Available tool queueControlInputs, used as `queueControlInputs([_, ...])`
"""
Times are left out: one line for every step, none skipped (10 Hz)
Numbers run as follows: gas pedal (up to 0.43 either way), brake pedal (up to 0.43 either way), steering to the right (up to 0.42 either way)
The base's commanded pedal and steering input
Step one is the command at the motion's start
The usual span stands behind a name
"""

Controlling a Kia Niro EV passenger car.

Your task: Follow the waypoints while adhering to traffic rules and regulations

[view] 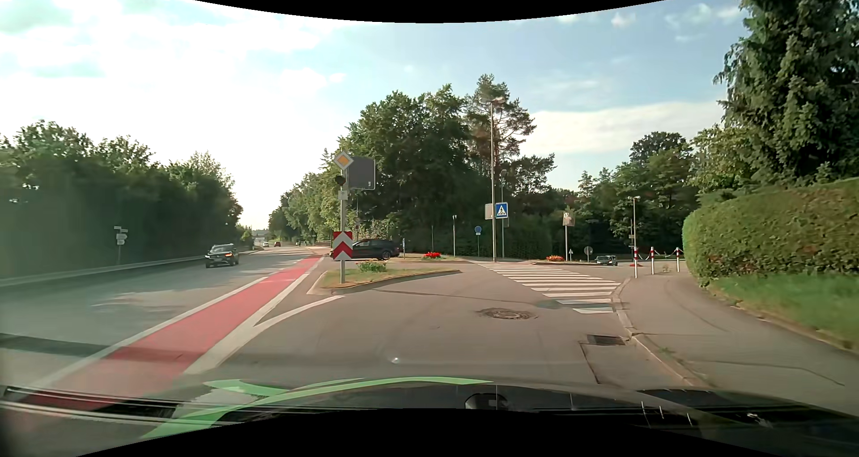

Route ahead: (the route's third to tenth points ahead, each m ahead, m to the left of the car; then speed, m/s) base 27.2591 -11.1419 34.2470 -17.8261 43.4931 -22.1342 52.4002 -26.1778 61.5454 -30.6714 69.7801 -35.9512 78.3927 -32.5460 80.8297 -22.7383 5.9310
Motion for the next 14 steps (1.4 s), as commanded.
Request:
queueControlInputs([0.067,0.0,0.075])
queueControlInputs([0.067,0.0,0.075])
queueControlInputs([0.067,0.0,0.074])
queueControlInputs([0.059,0.0,0.075])
queueControlInputs([0.059,0.0,0.078])
queueControlInputs([0.047,0.0,0.082])
queueControlInputs([0.047,0.0,0.087])
queueControlInputs([0.047,0.0,0.09])
queueControlInputs([0.047,0.0,0.093])
queueControlInputs([0.047,0.0,0.098])
queueControlInputs([0.047,0.0,0.105])
queueControlInputs([0.047,0.0,0.116])
queueControlInputs([0.079,0.0,0.124])
queueControlInputs([0.079,0.0,0.128])
